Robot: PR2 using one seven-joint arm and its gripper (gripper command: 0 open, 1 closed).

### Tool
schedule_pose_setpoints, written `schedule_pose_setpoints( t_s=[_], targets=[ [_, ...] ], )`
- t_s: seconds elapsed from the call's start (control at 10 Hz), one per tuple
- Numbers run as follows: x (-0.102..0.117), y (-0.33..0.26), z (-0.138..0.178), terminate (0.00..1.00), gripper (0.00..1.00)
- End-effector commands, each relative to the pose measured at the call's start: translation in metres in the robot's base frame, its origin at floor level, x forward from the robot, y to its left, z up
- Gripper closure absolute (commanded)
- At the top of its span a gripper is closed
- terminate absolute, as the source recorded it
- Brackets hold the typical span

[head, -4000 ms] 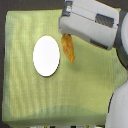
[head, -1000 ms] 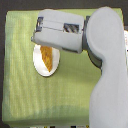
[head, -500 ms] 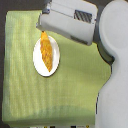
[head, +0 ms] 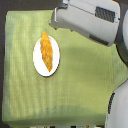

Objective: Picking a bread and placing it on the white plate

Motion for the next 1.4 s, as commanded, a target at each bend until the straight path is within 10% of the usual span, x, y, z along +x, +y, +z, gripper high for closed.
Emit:
schedule_pose_setpoints(
  t_s=[0.0,1.3],
  targets=[
    [-0.04,-0.1,0.017,0.0,0.0],
    [-0.077,-0.273,0.015,0.0,0.0]
  ],
)
